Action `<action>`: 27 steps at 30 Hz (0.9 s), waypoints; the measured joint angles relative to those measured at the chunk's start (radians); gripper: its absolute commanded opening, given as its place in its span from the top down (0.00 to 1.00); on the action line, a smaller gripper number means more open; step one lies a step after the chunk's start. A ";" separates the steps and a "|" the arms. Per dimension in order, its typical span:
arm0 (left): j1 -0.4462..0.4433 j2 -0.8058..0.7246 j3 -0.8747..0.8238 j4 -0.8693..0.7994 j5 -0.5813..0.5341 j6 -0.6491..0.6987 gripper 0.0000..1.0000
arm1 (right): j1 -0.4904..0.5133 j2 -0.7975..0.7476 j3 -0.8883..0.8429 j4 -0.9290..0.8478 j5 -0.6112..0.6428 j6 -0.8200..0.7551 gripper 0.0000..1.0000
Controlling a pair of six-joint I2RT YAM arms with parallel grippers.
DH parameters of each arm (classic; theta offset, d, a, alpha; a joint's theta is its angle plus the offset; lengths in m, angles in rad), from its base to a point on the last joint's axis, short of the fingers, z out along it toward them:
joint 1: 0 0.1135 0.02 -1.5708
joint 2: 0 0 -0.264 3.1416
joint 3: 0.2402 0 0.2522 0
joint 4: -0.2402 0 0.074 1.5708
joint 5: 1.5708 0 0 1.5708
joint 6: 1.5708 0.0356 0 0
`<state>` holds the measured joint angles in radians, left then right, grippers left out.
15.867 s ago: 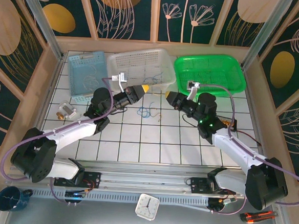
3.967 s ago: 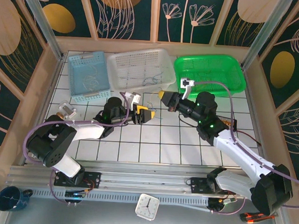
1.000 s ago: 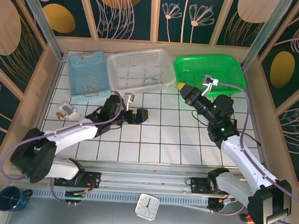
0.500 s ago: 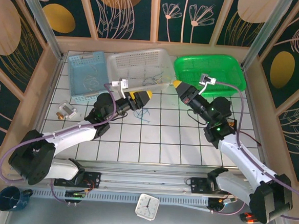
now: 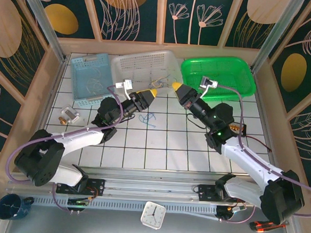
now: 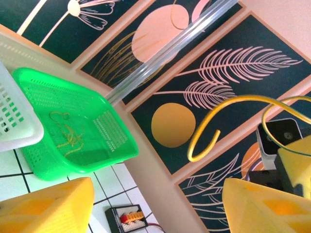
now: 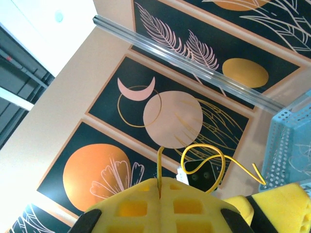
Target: Untangle the cables
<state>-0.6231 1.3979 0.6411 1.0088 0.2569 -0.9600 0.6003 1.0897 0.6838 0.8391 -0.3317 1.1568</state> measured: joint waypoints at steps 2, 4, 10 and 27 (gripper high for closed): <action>0.000 0.004 0.000 0.014 -0.007 0.000 0.32 | 0.008 0.005 0.000 0.005 0.003 0.003 1.00; 0.000 0.008 0.002 0.025 -0.010 0.000 0.32 | 0.016 0.011 0.000 0.012 0.007 0.006 1.00; 0.000 0.026 0.025 0.048 -0.018 -0.004 0.35 | 0.040 0.033 -0.001 0.036 0.017 0.010 1.00; 0.000 0.056 0.034 0.082 -0.056 -0.015 0.93 | 0.078 0.024 -0.040 0.042 0.028 0.026 1.00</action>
<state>-0.6231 1.4540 0.6754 1.0904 0.2005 -0.9752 0.6785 1.1137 0.6434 0.8806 -0.3035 1.1824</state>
